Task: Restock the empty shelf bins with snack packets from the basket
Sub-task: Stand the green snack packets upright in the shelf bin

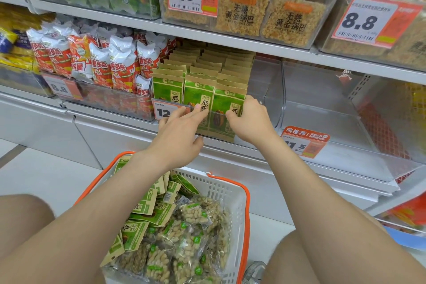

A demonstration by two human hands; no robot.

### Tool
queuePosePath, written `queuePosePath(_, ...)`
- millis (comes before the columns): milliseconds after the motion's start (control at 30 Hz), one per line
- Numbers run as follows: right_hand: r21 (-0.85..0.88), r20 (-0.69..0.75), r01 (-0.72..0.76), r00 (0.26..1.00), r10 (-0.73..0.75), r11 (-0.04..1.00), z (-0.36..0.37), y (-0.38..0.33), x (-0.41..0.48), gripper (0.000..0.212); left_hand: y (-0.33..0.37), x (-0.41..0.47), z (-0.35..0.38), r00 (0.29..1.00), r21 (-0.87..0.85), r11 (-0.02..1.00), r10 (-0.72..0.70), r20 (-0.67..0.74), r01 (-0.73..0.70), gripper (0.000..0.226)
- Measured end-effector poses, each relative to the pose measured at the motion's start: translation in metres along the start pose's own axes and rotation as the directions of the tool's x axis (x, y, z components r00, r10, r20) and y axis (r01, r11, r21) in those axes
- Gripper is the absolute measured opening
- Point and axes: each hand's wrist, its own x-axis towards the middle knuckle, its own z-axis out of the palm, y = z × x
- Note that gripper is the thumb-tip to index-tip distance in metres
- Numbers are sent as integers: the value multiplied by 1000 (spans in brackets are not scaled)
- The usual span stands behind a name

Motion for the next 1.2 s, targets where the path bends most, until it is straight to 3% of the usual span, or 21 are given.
queuePosePath(67,0,-67,-12,998,12,1000,3,-2,-10,35,-2,0,-2,1000,-9,1000,0,20,0,70)
queuePosePath(167,-174,-339,91,929,-146,981,14,-12,-38,66,-6,1,-2,997,-68,997,28,-76,-33,54)
queuePosePath(233,-251,-466,202,832,-301,947,17,-21,-56,61,-10,3,2,971,-103,990,70,-230,-96,36)
queuePosePath(267,-249,-454,255,821,-345,934,18,-24,-62,52,-13,3,4,962,-90,991,75,-262,-102,29)
queuePosePath(333,-161,-270,308,900,-342,938,26,-26,-70,29,-23,3,13,976,-7,997,73,-206,-76,25)
queuePosePath(367,-123,-116,293,944,-307,948,30,-25,-74,18,-29,1,18,991,46,998,57,-123,-52,26)
queuePosePath(433,-157,178,274,953,-245,949,42,-23,-82,14,-42,-4,30,993,141,990,-12,119,-5,30)
queuePosePath(533,-341,505,391,843,-184,855,56,-21,-93,10,-60,-16,53,895,215,976,-111,431,18,30)
queuePosePath(633,-427,682,520,722,-114,740,68,-22,-100,31,-75,-28,75,786,284,959,-175,593,0,29)
queuePosePath(733,-462,756,583,652,-46,668,81,-23,-102,26,-84,-42,97,690,366,930,-236,684,-45,31)
queuePosePath(800,-460,771,599,636,-40,656,86,-26,-102,28,-88,-53,110,651,437,895,-282,705,-85,54)
queuePosePath(900,-450,778,606,626,-45,656,91,-31,-99,28,-94,-63,119,684,521,837,-282,673,-168,79)
queuePosePath(1033,-446,786,617,616,-46,648,95,-35,-94,28,-104,-59,124,746,546,806,-215,631,-229,65)
queuePosePath(1200,-429,793,617,607,-52,659,95,-35,-87,20,-107,-50,132,784,546,802,-169,597,-242,25)
